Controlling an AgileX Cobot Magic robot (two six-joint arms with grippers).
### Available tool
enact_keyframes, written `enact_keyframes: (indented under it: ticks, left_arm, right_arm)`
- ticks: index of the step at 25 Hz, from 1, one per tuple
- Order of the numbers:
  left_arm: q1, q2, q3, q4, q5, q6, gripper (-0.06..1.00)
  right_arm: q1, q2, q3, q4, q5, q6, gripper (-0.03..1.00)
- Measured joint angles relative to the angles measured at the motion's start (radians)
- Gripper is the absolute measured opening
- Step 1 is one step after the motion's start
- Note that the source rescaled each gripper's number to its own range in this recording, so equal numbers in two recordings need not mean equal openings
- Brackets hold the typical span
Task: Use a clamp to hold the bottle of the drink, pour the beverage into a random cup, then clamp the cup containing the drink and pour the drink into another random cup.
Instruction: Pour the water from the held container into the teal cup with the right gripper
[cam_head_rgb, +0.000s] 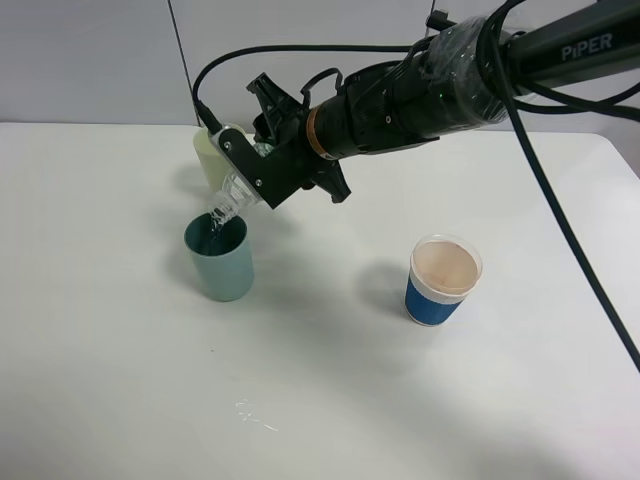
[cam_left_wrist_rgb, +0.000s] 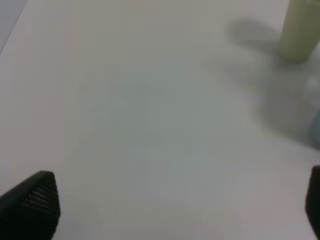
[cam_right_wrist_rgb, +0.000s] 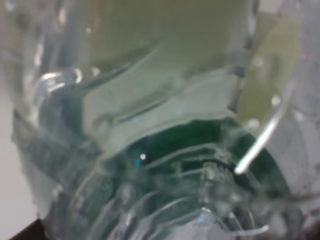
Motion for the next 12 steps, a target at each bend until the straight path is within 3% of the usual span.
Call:
enact_keyframes:
  ticks: [12]
  left_arm:
    - [0.0,0.0,0.0,0.0,0.0,0.0,1.0]
  right_arm:
    - [0.0,0.0,-0.006,-0.001,0.0,-0.004,0.01]
